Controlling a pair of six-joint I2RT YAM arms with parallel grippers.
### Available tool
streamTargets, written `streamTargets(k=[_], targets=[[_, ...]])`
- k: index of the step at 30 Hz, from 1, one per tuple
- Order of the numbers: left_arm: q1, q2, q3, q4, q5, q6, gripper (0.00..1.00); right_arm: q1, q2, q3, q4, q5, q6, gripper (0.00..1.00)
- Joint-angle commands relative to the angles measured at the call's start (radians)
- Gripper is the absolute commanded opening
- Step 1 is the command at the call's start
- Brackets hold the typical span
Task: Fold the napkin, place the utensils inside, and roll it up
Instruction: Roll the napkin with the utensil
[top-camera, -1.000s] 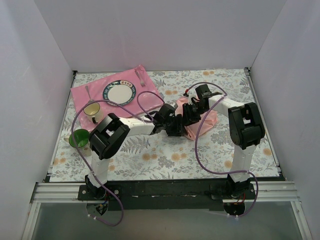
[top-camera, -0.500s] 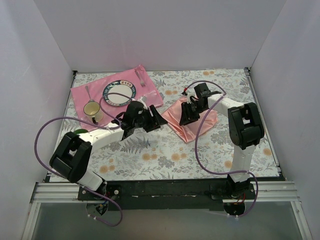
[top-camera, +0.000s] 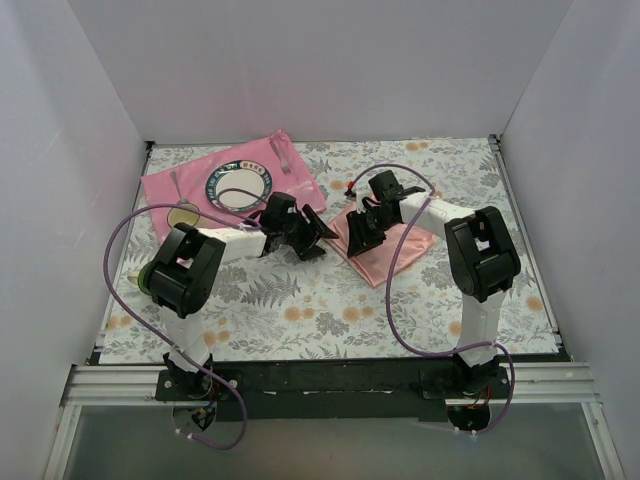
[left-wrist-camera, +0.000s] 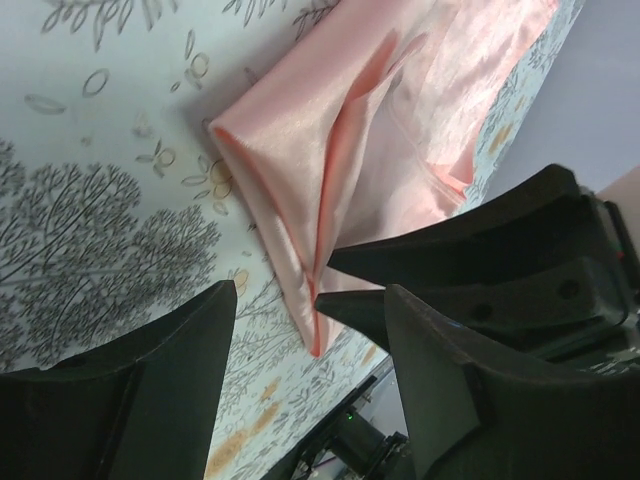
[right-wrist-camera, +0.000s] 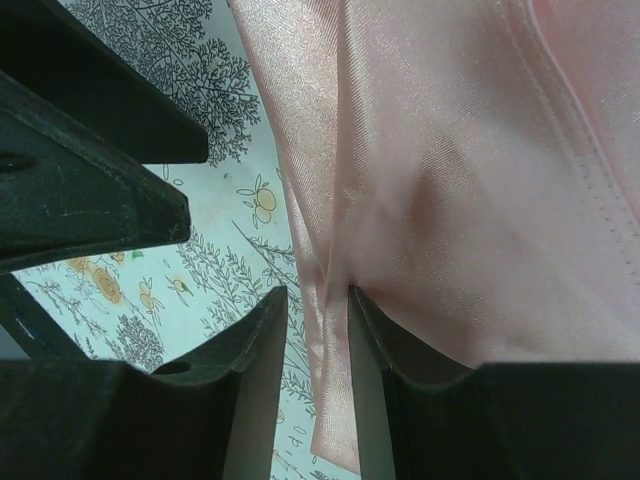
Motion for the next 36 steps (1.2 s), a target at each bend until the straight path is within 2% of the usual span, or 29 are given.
streamTargets(k=[1, 5, 8, 12, 13, 18, 21, 22, 25, 28, 36], targets=[[-0.006, 0.034, 0.092, -0.032, -0.011, 0.0, 0.61, 0.005, -0.011, -0.017, 0.045, 0.019, -0.032, 0.37], [-0.031, 0.075, 0.149, -0.07, -0.039, 0.028, 0.61, 0.005, -0.025, -0.031, 0.045, 0.002, -0.033, 0.36], [-0.048, 0.092, 0.195, -0.16, -0.108, 0.049, 0.61, 0.005, -0.079, -0.039, 0.051, 0.025, -0.033, 0.36], [-0.057, 0.074, 0.192, -0.199, -0.162, 0.091, 0.61, 0.008, -0.181, -0.065, 0.083, 0.187, -0.018, 0.43], [-0.057, 0.066, 0.188, -0.205, -0.172, 0.094, 0.61, 0.008, -0.216, -0.079, 0.097, 0.268, -0.007, 0.47], [-0.057, 0.002, 0.133, -0.205, -0.211, 0.101, 0.59, -0.028, -0.235, -0.111, 0.183, 0.333, 0.081, 0.5], [-0.055, -0.014, 0.126, -0.201, -0.22, 0.104, 0.59, -0.056, -0.179, -0.088, 0.229, 0.296, 0.135, 0.42], [-0.057, -0.014, 0.126, -0.201, -0.217, 0.109, 0.59, -0.058, -0.14, -0.073, 0.223, 0.278, 0.135, 0.32], [-0.055, -0.015, 0.12, -0.196, -0.206, 0.108, 0.59, -0.058, -0.085, -0.036, 0.238, 0.241, 0.143, 0.18], [-0.055, -0.014, 0.111, -0.184, -0.201, 0.112, 0.59, -0.056, -0.051, -0.034, 0.244, 0.229, 0.143, 0.1], [-0.055, 0.009, 0.12, -0.184, -0.192, 0.127, 0.6, -0.056, -0.023, -0.126, 0.29, 0.21, 0.132, 0.07]])
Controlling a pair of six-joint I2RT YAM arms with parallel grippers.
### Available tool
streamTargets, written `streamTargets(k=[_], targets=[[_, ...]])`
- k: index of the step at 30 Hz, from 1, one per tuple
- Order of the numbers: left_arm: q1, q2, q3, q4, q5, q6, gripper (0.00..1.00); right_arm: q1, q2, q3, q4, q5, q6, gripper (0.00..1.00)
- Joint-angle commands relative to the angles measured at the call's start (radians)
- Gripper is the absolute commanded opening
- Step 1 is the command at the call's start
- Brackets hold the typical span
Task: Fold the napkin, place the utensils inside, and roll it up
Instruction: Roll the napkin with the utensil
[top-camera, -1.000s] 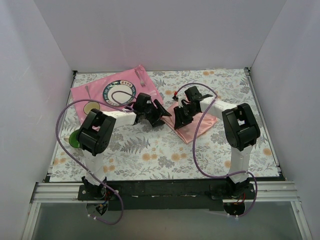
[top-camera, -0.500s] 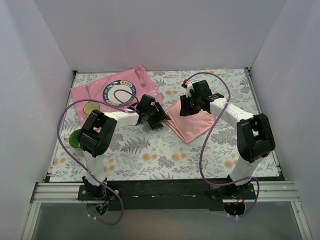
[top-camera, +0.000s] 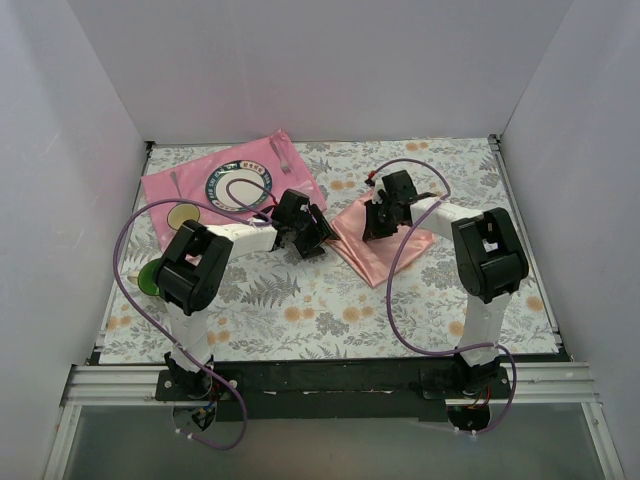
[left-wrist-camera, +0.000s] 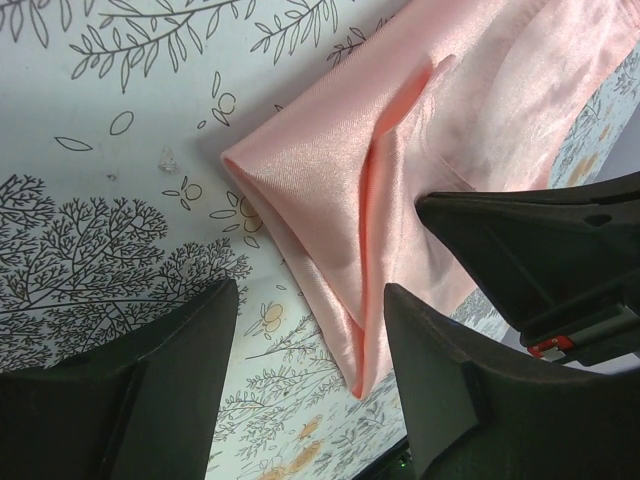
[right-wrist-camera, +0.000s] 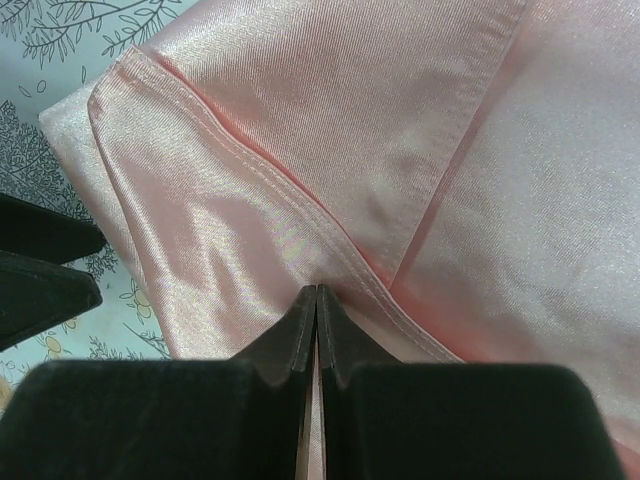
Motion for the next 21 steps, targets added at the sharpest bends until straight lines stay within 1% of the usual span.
streamTargets(k=[1, 6, 11, 13, 16, 17, 21], targets=[[0.001, -0.046, -0.009, -0.021, -0.013, 0.033, 0.61, 0.004, -0.005, -0.016, 0.02, 0.005, -0.021, 0.07], [0.002, -0.062, -0.024, -0.005, -0.001, 0.035, 0.63, 0.004, -0.05, 0.071, -0.072, 0.046, -0.069, 0.08], [0.002, -0.074, -0.032, 0.015, 0.014, 0.03, 0.63, 0.004, -0.11, 0.094, -0.093, 0.071, -0.072, 0.1], [0.002, -0.079, -0.034, 0.015, 0.013, 0.029, 0.63, 0.004, -0.117, 0.085, -0.09, 0.063, -0.069, 0.09], [0.001, -0.079, -0.032, 0.015, 0.014, 0.026, 0.63, 0.005, -0.117, 0.021, -0.054, 0.031, -0.04, 0.09], [0.002, -0.079, -0.032, 0.015, 0.014, 0.027, 0.63, 0.008, -0.114, -0.033, -0.016, 0.023, -0.03, 0.09], [0.002, -0.071, -0.032, 0.017, 0.014, 0.026, 0.64, 0.019, -0.077, -0.094, 0.028, -0.02, -0.012, 0.08]])
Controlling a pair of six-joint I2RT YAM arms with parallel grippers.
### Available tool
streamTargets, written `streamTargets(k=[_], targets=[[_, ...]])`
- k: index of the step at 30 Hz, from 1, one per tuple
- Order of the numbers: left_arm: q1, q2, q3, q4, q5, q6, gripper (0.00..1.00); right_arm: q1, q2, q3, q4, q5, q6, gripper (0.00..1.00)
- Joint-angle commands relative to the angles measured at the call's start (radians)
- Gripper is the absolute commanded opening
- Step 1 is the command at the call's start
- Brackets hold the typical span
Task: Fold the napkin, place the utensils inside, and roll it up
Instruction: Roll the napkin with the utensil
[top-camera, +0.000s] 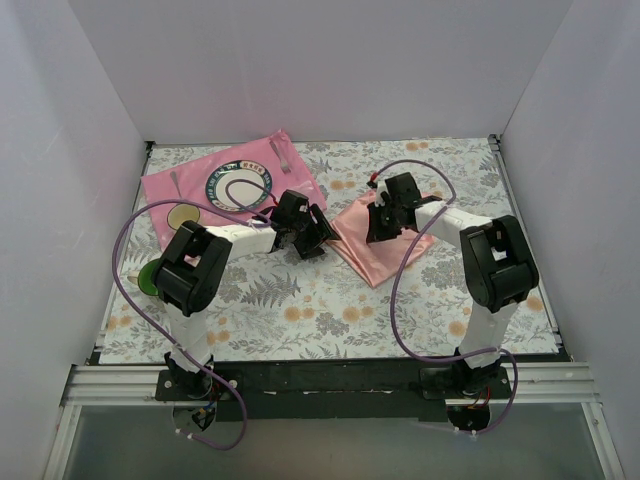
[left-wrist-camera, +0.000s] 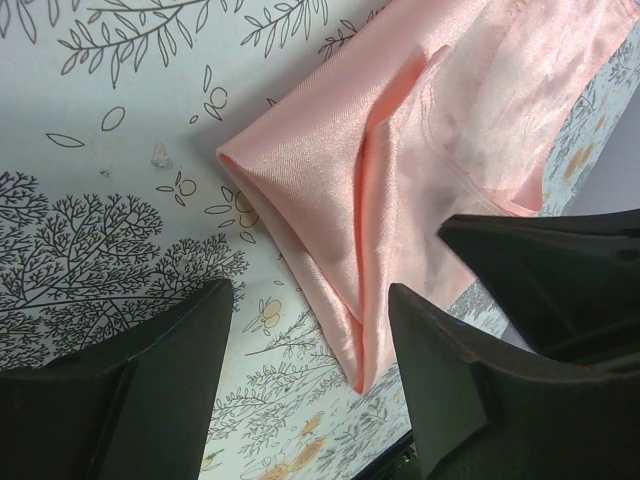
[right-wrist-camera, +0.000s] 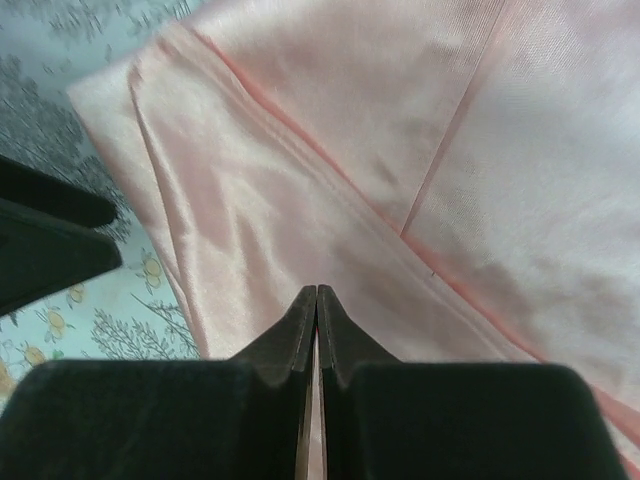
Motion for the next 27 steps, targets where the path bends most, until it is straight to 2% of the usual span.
streamTargets(k=[1, 15, 23, 27], targets=[[0.002, -0.058, -0.011, -0.008, -0.003, 0.015, 0.64, 0.017, 0.033, -0.067, 0.047, -0.044, 0.024, 0.07], [0.001, -0.057, -0.007, -0.002, 0.009, 0.01, 0.64, 0.013, 0.013, 0.114, -0.073, 0.034, -0.043, 0.08], [0.002, -0.052, -0.008, 0.0, 0.009, 0.012, 0.64, 0.029, 0.01, -0.01, -0.022, 0.045, -0.02, 0.07], [-0.001, -0.037, -0.014, 0.009, 0.014, 0.001, 0.64, 0.045, 0.061, -0.064, 0.036, 0.016, -0.003, 0.07]])
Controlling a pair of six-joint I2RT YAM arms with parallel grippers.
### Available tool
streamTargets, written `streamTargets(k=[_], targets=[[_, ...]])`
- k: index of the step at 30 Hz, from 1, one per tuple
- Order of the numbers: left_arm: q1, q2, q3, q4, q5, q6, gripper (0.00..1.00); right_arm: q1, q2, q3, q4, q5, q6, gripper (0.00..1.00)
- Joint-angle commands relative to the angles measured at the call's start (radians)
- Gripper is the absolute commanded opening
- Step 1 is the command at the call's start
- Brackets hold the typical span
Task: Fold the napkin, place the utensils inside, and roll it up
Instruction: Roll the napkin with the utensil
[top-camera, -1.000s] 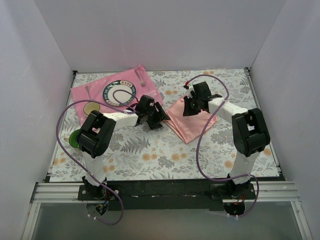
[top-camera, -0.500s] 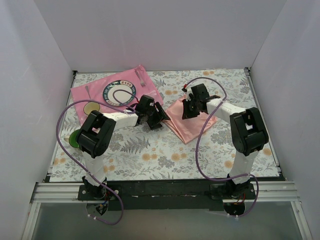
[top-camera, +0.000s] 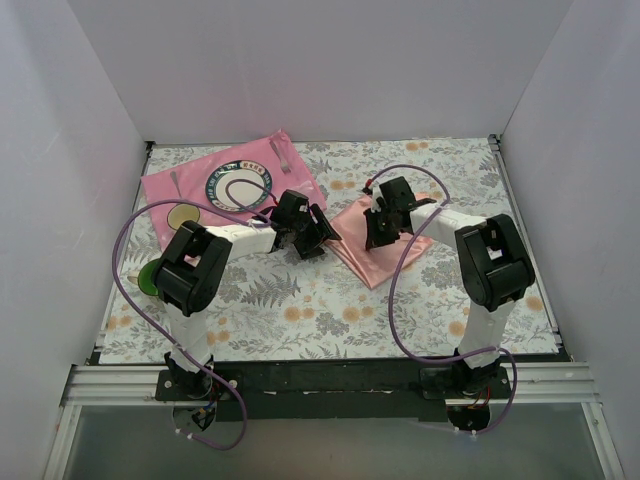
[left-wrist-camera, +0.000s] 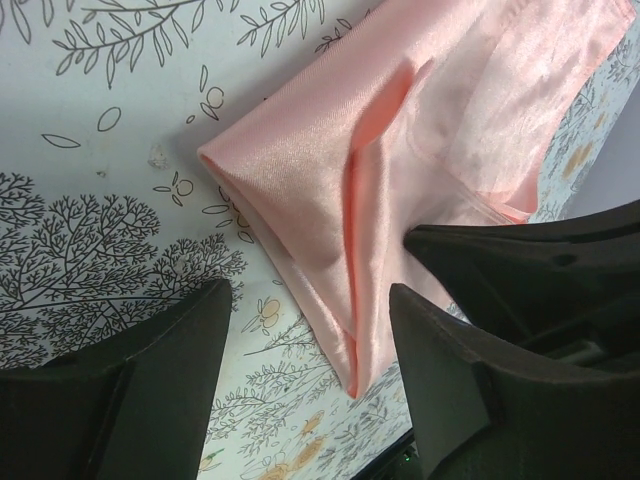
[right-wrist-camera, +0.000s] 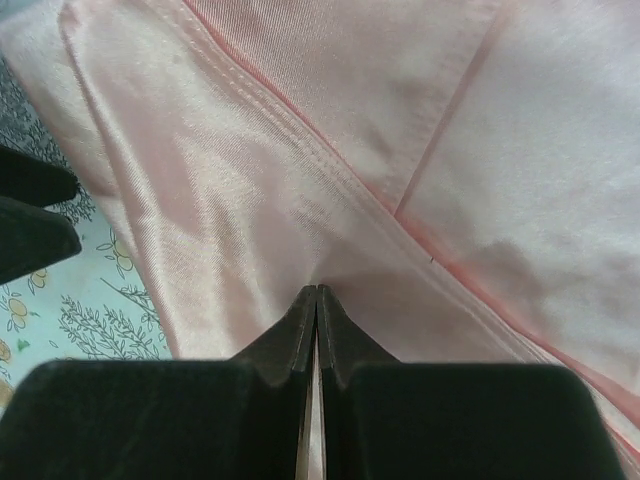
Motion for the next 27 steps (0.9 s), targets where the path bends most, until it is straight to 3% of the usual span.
streamTargets(k=[1, 10, 18, 27], targets=[[-0.002, -0.032, -0.014, 0.006, 0.008, 0.0, 0.64, 0.019, 0.05, -0.038, 0.064, -0.027, 0.014, 0.07], [-0.009, -0.043, -0.031, 0.017, -0.004, 0.006, 0.69, 0.019, 0.041, 0.034, 0.005, 0.02, -0.062, 0.06], [-0.013, -0.035, -0.034, 0.031, -0.001, -0.002, 0.68, 0.021, -0.036, 0.115, -0.057, 0.043, -0.057, 0.06], [-0.024, -0.02, -0.02, 0.034, -0.001, 0.006, 0.67, 0.03, 0.023, -0.021, 0.049, -0.023, -0.01, 0.05]])
